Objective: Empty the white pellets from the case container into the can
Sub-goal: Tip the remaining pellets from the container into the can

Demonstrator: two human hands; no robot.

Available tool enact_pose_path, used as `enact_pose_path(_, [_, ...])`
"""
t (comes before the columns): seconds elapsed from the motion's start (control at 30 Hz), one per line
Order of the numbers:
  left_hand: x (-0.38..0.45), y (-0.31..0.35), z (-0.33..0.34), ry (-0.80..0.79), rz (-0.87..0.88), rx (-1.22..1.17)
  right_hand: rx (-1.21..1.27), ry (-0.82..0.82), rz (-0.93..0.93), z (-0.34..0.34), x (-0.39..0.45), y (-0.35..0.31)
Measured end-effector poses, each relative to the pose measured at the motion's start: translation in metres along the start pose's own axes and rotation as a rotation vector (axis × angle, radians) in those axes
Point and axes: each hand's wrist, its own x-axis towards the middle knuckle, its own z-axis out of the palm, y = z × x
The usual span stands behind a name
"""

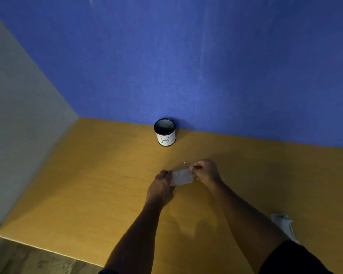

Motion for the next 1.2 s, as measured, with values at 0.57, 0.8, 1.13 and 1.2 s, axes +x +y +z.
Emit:
enact_pose_path(0.57, [0.009,-0.013,0.003,0.034,0.059,0.006,-0.751,-0.041,-0.238,0.022,0.037,-0.036])
enact_pose_path(0.8, [0.010,-0.014,0.003,0.056,0.067,-0.017,-0.762,-0.055,-0.266,0.029,0.041,-0.023])
enact_pose_path(1.13, [0.013,-0.013,0.000,0.043,0.087,0.021,-0.553,-0.191,-0.452,0.018,0.033,-0.009])
enact_pose_path(1.2, [0.014,-0.012,-0.002,0.040,0.089,0.030,-0.495,-0.216,-0.520,0.013,0.026,-0.005])
